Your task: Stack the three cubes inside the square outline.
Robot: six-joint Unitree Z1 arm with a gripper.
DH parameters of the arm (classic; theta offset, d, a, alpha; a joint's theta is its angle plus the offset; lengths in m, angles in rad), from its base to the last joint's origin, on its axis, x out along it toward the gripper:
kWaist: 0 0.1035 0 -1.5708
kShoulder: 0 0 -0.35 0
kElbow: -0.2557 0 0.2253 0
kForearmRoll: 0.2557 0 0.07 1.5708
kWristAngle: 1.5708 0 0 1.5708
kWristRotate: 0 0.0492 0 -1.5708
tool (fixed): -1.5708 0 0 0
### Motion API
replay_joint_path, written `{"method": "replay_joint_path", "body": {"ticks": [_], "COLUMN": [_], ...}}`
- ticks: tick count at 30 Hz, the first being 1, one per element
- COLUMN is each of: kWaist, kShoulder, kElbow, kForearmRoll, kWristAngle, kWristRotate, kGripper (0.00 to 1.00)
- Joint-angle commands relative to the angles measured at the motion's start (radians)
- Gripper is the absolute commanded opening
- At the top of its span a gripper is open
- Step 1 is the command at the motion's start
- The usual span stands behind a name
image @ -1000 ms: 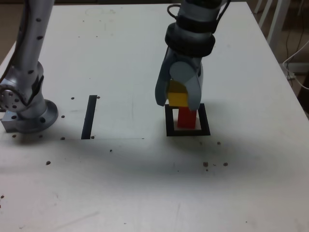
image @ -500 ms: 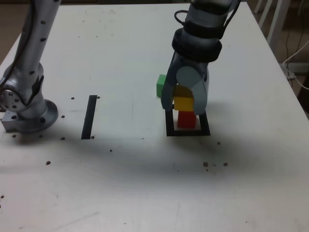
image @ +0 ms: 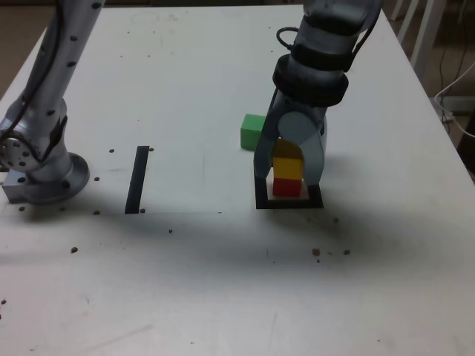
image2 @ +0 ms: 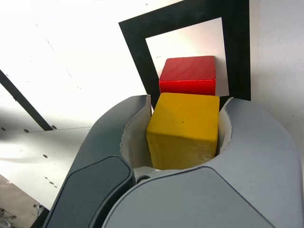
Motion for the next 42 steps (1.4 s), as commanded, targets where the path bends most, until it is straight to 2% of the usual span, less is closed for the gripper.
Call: {"method": "replay_joint_path", "body": {"ticks": [1, 3, 6, 8, 19, 25, 35, 42], "kWaist": [0.005, 0.008, 0.013, 0.014, 0.027, 0.043, 0.14, 0.227], "kShoulder": [0.008, 0.011, 0.014, 0.014, -0.003, -0.062, -0.154, -0.176], "kElbow": [-0.001, 0.003, 0.01, 0.013, 0.028, 0.042, 0.103, 0.187], "kForearmRoll": [-0.004, -0.006, -0.009, -0.01, -0.012, -0.013, -0.002, -0.018], "kWristAngle": [0.0, -0.001, -0.002, -0.002, 0.006, 0.043, 0.088, 0.104], "kWristRotate": [0.008, 0.014, 0.022, 0.024, 0.029, 0.017, 0.015, 0.077], "kGripper": [0.35, 0.53, 0.86, 0.97, 1.0, 1.0, 0.99, 0.98]}}
